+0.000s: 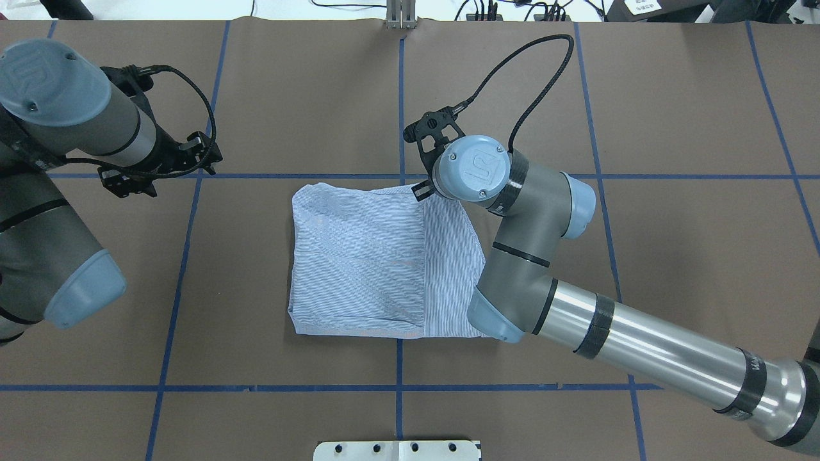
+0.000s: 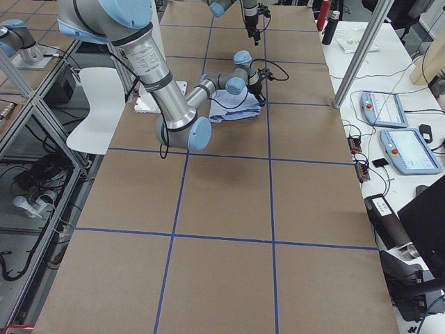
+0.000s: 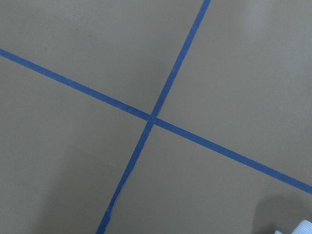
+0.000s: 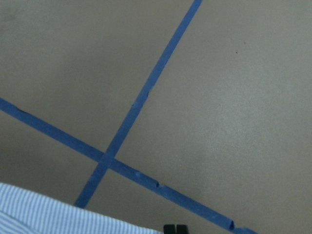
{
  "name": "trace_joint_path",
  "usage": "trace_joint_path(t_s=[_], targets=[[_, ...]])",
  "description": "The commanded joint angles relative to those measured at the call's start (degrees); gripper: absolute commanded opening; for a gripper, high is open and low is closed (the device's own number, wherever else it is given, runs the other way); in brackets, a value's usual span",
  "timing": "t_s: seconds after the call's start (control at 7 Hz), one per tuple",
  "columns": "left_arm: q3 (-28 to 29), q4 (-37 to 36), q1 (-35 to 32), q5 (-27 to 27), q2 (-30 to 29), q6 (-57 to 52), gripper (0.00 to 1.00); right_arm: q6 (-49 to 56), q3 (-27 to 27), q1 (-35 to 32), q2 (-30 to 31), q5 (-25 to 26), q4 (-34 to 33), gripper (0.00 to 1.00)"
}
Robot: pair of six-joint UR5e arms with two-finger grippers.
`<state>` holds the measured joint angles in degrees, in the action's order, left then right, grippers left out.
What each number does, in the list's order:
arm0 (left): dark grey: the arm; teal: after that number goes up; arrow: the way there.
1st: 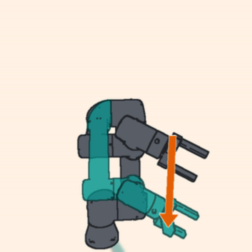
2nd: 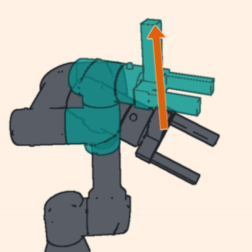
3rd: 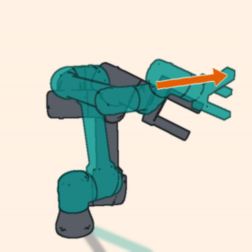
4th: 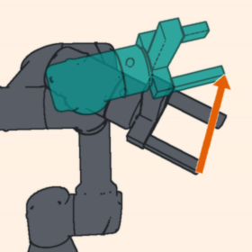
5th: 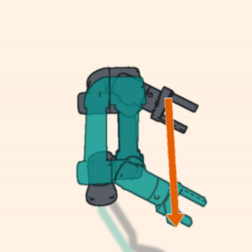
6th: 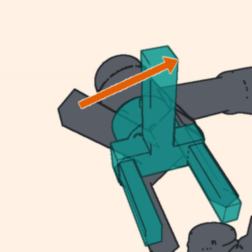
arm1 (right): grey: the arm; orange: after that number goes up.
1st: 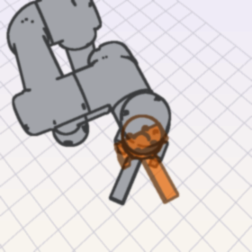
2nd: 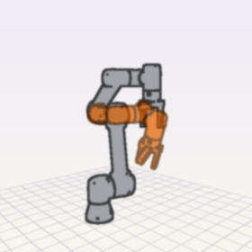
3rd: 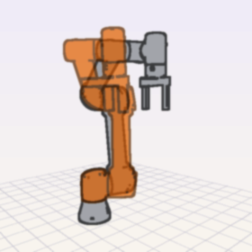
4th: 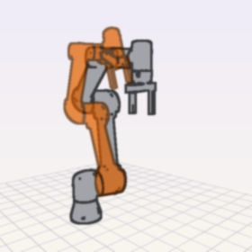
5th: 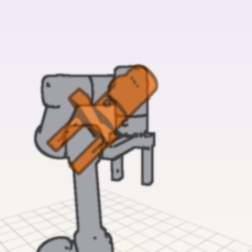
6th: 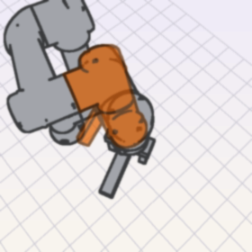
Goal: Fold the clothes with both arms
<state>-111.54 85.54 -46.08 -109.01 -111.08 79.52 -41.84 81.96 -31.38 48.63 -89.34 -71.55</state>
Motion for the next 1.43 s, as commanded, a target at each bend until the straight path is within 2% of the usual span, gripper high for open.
trace_joint_path(t_s=[0.0,0.43,0.57,0.71,0.86,1.0,1.14,1.29], targets=[[0.0,0.3,-0.2,0.0,-0.2,-0.2,1.0,-0.9,-0.2,-2.2,0.1,-2.3,-0.1,1.0],[-3.3,0.6,-3.1,-0.5,-0.2,-10.2,1.0,0.1,0.0,-15.8,3.3,-24.3,-2.2,1.0],[-3.9,0.6,-4.2,-0.6,0.5,-14.1,1.0,1.0,1.0,-21.6,4.4,-32.9,-6.1,1.0],[-4.0,0.1,-6.2,-0.7,0.7,-20.7,1.0,6.1,4.1,-26.1,7.2,-36.7,-10.8,1.0],[-4.0,0.2,-7.4,-0.7,2.3,-25.5,1.0,16.0,8.6,-29.4,10.6,-37.2,-18.4,1.0],[-3.9,0.4,-11.7,-3.1,3.6,-32.7,1.0,25.7,11.1,-32.8,11.2,-37.1,-28.5,1.0],[-3.6,0.6,-17.3,-8.9,6.3,-42.5,1.0,30.5,12.1,-35.6,12.4,-36.7,-34.0,1.0],[-2.1,0.8,-23.6,-10.4,9.8,-54.0,1.0,33.5,14.3,-38.1,16.7,-37.2,-34.4,1.0]])
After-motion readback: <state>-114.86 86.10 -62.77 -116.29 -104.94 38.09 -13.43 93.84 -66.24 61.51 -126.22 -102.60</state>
